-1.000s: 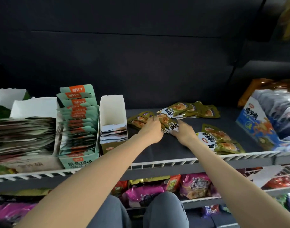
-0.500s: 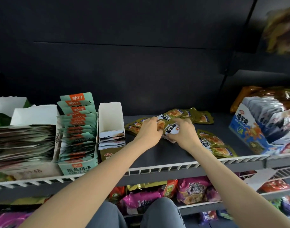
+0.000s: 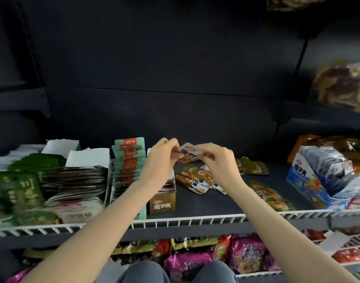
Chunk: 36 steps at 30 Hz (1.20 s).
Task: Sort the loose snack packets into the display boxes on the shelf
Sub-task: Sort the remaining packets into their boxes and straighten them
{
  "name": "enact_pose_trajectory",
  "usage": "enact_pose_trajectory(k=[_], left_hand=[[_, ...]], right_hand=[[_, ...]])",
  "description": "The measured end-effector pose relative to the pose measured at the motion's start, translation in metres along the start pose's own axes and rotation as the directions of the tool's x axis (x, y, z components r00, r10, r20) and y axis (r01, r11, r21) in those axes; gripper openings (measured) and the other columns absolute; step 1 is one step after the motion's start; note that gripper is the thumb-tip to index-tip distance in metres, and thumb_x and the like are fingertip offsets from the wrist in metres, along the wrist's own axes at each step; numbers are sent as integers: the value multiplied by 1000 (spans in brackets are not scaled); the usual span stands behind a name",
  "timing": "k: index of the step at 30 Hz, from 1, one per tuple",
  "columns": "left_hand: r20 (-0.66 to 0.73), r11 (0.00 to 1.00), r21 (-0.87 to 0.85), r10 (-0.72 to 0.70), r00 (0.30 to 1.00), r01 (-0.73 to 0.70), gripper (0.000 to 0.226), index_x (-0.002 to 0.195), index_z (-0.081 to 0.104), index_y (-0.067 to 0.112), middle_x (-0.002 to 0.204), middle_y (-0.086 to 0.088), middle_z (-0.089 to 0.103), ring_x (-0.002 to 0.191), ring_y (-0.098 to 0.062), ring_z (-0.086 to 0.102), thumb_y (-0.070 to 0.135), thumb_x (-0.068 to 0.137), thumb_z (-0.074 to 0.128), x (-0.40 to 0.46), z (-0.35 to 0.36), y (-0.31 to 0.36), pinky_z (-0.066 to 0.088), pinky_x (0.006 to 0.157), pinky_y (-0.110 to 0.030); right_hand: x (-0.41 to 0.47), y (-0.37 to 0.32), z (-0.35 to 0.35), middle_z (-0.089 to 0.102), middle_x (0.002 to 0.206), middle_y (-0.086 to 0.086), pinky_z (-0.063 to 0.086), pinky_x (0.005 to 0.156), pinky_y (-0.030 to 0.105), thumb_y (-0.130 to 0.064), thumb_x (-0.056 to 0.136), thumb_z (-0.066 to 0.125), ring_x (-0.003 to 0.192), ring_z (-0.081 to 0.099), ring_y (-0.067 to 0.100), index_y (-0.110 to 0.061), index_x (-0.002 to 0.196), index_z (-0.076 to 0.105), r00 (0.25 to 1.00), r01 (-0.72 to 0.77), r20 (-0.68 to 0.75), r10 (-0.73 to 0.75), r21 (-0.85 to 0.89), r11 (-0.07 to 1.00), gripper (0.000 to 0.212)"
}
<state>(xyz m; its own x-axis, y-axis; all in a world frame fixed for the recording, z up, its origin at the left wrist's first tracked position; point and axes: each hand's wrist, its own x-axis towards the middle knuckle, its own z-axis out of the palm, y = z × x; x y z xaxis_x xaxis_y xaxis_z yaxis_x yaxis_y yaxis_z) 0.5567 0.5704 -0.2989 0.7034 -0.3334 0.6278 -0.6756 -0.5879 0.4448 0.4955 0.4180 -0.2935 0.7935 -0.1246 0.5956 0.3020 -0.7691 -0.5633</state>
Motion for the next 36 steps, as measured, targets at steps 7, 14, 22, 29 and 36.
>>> enact_pose_trajectory(k=[7,14,22,29,36], left_hand=[[9,987,128,-101,995,99,11,92,62,17,94,1,62,87,-16,58,26,87,65,-17,-32,-30,50,73,-32],[75,967,240,65,995,-82,8,98,61,21,101,7,63,99,-11,55,23,92,57,-32,-46,-37,44,79,-24],[244,835,530,15,970,-146,18,103,65,21,102,-3,64,100,-20,48,18,96,49,-28,-25,-44,36,86,-31],[324,905,379,64,944,-191,24,116,59,18,113,-3,63,108,-22,50,24,95,49,-14,10,-16,42,89,-36],[440,991,133,-50,897,-9,34,129,44,5,127,-12,49,118,-28,47,11,95,43,-1,89,18,42,95,-37]], right_hand=[[7,-22,42,71,99,1,37,71,0,3,90,50,91,62,14,-13,110,70,989,57,135,-55,-11,998,32],[8,-14,71,61,111,9,41,88,23,1,93,46,102,56,21,-10,114,67,942,62,336,-2,-169,984,32],[3,5,76,70,100,0,49,85,34,-9,91,53,97,60,17,-18,97,72,954,-6,291,71,-219,976,21],[-3,38,55,70,101,-5,49,80,25,-10,91,53,92,63,11,-19,104,69,981,-154,104,165,-108,982,22],[-7,118,30,61,124,10,42,92,34,-22,91,57,116,54,27,-12,128,53,862,-452,114,494,-269,850,38]])
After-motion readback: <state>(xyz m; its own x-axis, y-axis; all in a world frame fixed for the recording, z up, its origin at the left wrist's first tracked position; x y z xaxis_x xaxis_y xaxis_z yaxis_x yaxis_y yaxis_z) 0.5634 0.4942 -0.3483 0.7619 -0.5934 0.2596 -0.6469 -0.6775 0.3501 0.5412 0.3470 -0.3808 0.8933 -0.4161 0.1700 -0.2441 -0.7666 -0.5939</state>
